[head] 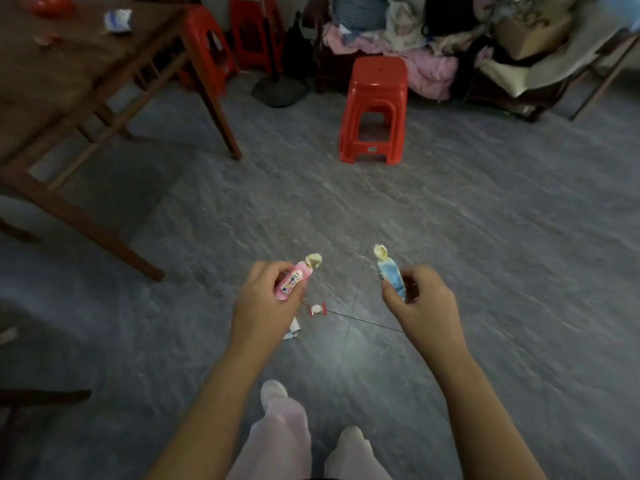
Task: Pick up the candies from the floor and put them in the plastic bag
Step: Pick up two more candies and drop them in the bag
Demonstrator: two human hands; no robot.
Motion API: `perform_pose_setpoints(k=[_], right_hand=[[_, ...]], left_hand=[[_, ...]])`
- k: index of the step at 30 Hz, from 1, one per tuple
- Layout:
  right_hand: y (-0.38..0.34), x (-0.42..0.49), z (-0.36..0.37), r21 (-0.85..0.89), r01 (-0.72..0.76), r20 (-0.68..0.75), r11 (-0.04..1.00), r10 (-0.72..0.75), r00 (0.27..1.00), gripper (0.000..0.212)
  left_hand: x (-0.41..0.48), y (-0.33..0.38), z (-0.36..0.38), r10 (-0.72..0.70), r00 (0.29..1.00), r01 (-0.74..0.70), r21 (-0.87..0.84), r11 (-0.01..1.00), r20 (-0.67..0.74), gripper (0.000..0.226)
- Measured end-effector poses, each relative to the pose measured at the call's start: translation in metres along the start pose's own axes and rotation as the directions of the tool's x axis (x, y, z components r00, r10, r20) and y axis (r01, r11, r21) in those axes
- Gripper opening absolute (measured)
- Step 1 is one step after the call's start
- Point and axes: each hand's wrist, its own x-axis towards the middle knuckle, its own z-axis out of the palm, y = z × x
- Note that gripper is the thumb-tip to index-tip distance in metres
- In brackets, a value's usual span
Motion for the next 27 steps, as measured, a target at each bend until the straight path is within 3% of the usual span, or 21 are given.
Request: perform_pose_setpoints(k=[5, 12, 20, 27], right_hand=[[-0.055, -0.01, 0.034, -0.037, 0.155, 0.133, 0.987, -0.149, 0.98, 0.013], [-0.152, -0.028, 0.133, -0.085, 0.348, 0.337, 0.934, -0.301, 0.892, 0.017], [-0.299, -0.062, 0.299, 0.005, 0.514, 0.511, 0.858, -0.444, 0.736, 0.018], [-0.373, -0.065, 0.405, 0.076, 0.59, 0.632, 0.804, -0.497, 0.595, 0.019]], left_hand=[[-0.006, -0.021, -0.071, -0.01, 0.991, 0.02, 0.071, 0.997, -0.134, 0.014], [-0.024, -0.096, -0.197, -0.113, 0.956, 0.151, 0.122, 0.981, -0.272, 0.016], [-0.049, -0.208, -0.356, -0.261, 0.829, 0.356, 0.106, 0.929, -0.495, 0.015], [-0.038, -0.282, -0.421, -0.375, 0.708, 0.463, -0.007, 0.886, -0.598, 0.011]])
